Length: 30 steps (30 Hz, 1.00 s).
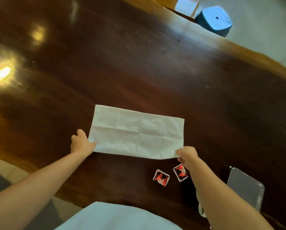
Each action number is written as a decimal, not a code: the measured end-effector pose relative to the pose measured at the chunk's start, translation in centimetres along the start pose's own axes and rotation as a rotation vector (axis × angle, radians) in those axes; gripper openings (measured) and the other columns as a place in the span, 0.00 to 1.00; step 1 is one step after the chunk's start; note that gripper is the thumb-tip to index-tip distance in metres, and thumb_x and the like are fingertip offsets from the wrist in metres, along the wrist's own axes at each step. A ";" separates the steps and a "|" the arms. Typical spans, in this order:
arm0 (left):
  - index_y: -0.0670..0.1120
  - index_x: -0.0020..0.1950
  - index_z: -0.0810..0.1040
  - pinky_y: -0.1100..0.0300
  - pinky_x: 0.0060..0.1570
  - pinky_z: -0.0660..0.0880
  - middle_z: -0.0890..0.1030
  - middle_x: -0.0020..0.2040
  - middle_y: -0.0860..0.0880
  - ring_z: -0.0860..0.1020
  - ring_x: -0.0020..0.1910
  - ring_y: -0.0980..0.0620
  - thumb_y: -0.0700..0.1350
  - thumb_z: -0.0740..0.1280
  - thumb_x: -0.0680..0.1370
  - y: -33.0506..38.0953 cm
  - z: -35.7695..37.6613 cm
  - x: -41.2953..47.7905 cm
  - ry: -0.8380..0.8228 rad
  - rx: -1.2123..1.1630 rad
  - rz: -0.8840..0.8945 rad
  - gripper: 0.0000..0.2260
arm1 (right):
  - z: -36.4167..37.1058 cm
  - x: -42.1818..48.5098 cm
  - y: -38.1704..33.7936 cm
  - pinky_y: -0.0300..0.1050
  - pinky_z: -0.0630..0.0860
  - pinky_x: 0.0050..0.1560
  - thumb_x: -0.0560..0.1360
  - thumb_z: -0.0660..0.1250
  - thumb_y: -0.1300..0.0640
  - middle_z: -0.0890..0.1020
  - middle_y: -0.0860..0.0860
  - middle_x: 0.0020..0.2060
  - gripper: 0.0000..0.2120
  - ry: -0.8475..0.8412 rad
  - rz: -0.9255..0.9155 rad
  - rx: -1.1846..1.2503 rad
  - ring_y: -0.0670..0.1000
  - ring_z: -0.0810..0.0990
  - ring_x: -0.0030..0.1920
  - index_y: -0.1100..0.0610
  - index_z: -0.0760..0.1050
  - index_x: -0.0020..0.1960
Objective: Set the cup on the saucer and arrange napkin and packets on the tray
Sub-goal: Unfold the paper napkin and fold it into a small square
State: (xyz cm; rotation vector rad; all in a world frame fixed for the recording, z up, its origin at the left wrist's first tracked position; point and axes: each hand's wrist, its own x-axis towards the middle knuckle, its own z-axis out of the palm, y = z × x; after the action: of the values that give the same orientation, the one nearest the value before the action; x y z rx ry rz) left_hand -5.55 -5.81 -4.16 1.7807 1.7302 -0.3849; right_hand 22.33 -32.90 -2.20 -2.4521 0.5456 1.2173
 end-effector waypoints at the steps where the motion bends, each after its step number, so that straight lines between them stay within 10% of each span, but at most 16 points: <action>1: 0.42 0.62 0.68 0.43 0.47 0.82 0.72 0.62 0.37 0.80 0.48 0.37 0.43 0.77 0.71 -0.1 0.1 0.0 -0.004 -0.034 -0.014 0.25 | -0.5 -0.2 -0.1 0.43 0.68 0.26 0.74 0.66 0.66 0.82 0.56 0.41 0.05 0.034 -0.038 0.024 0.53 0.77 0.33 0.60 0.81 0.44; 9: 0.47 0.64 0.70 0.50 0.50 0.80 0.71 0.62 0.41 0.79 0.48 0.45 0.46 0.76 0.73 1.1 1.3 -1.5 -0.096 0.020 0.123 0.24 | -9.2 -5.0 -5.3 0.51 0.80 0.45 0.77 0.64 0.57 0.81 0.52 0.41 0.07 0.392 -0.397 0.148 0.53 0.81 0.44 0.54 0.79 0.42; 17: 0.56 0.81 0.48 0.51 0.69 0.66 0.44 0.83 0.49 0.49 0.81 0.43 0.56 0.59 0.82 4.6 3.3 -5.2 -0.172 0.794 1.129 0.31 | -10.1 -9.5 -7.5 0.50 0.82 0.47 0.80 0.63 0.55 0.85 0.50 0.43 0.11 0.501 -0.877 -0.090 0.51 0.83 0.45 0.55 0.84 0.52; 30: 0.54 0.82 0.48 0.47 0.73 0.61 0.44 0.83 0.50 0.41 0.81 0.42 0.55 0.57 0.83 7.1 4.5 -5.6 -0.382 0.995 1.145 0.30 | 5.5 -8.5 1.8 0.48 0.72 0.34 0.78 0.63 0.62 0.78 0.51 0.37 0.07 0.269 -1.038 -0.728 0.54 0.76 0.39 0.56 0.76 0.43</action>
State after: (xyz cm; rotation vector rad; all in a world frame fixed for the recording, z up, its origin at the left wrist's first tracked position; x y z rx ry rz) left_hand 1.73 -12.60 -2.65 2.7400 -0.0054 -1.0415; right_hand 13.04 -30.32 1.32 -2.7628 -1.1987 0.6631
